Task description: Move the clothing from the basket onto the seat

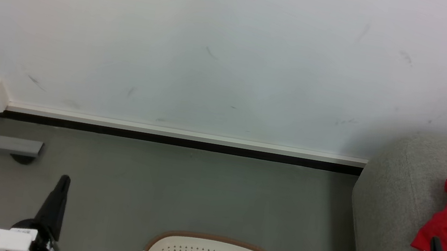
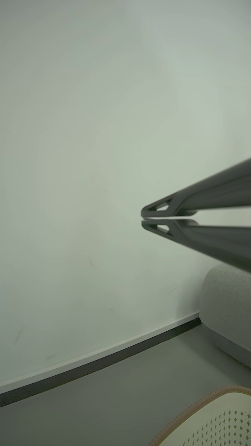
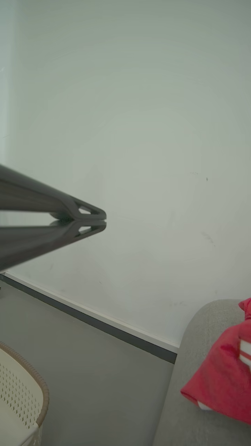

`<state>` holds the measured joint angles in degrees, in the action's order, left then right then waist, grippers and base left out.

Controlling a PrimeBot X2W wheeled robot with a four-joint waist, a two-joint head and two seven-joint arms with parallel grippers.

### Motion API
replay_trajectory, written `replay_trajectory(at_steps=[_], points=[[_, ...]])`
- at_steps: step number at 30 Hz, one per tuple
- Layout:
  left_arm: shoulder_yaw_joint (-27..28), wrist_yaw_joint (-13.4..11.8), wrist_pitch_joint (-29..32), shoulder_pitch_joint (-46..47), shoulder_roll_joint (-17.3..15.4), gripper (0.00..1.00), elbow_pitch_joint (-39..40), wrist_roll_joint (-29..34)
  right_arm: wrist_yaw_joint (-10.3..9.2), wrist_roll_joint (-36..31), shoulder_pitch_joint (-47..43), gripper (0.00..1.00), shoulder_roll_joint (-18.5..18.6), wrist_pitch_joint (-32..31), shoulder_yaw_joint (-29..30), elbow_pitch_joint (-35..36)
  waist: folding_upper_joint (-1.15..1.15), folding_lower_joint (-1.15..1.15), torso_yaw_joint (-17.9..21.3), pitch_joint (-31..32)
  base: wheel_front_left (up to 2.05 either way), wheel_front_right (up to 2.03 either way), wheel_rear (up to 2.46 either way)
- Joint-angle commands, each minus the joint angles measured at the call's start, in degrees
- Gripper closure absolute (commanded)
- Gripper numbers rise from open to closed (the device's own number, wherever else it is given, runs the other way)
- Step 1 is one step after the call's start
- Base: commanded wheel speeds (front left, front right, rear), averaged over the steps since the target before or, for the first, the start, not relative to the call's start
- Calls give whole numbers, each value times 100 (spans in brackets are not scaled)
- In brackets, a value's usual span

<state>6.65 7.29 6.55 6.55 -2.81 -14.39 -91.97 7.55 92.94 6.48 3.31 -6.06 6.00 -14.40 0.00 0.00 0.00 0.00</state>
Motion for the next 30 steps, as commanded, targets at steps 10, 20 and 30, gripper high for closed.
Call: replay_trajectory(at_steps=[10,20,30], points=[[8,33,31,37,-12,100,9,-64,-12,-21,38,100,-7,-31,22,-7,0,0,0,0,0,0,0],[7,33,31,37,-12,100,8,-64,-12,-24,38,100,-9,-34,24,-7,0,0,0,0,0,0,0],[8,33,31,36,-12,100,10,-64,-12,-29,38,100,-12,-38,28,-7,0,0,0,0,0,0,0]])
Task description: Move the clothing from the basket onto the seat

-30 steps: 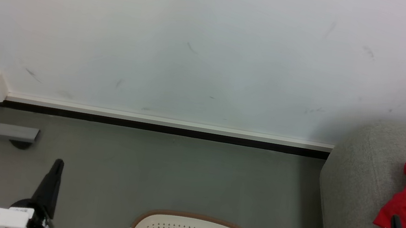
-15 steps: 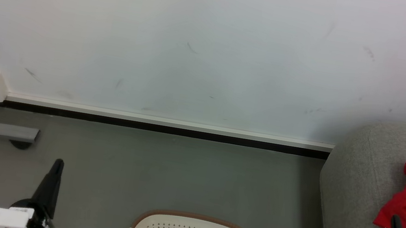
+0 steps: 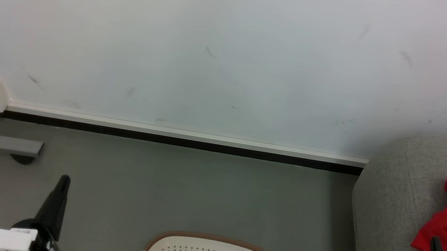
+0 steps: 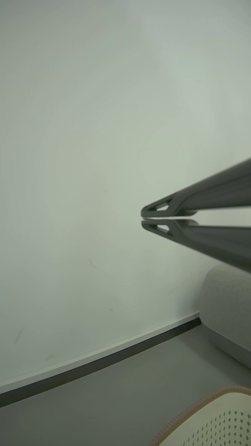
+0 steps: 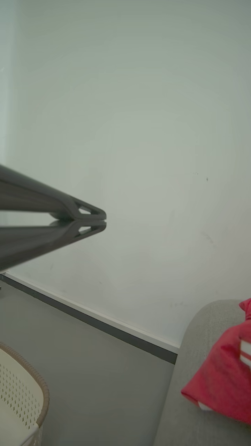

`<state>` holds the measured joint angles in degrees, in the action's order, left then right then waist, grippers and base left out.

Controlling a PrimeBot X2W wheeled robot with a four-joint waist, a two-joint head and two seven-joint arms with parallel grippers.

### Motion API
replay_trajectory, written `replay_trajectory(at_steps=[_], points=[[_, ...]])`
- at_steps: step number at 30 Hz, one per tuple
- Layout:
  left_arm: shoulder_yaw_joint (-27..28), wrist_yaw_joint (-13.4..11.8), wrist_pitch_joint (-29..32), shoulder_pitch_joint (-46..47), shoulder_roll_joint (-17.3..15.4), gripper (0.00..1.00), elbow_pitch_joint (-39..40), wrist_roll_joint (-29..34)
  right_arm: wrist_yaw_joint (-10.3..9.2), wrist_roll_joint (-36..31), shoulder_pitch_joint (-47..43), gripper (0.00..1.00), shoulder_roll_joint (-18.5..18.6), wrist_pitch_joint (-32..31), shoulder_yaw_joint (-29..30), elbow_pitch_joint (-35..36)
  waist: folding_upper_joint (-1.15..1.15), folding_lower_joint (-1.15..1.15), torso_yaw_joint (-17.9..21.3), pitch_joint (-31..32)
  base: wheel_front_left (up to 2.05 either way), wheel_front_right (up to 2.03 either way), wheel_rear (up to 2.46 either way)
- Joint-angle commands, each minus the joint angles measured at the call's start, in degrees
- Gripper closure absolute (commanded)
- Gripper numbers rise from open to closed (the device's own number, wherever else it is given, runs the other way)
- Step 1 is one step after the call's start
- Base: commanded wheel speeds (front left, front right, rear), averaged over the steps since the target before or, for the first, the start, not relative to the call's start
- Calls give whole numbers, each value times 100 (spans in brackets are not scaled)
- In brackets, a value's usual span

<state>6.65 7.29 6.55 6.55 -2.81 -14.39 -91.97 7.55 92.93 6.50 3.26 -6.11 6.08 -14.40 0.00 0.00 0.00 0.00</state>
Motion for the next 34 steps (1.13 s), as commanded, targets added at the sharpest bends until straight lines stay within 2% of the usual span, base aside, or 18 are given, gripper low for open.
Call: replay_trajectory(at_steps=[1,34], points=[[9,33,31,36,-12,100,9,-64,-12,-27,36,100,-7,-21,21,-7,0,0,0,0,0,0,0],[6,33,30,36,-12,100,9,-65,-12,-37,36,100,-13,-32,31,-8,0,0,0,0,0,0,0]])
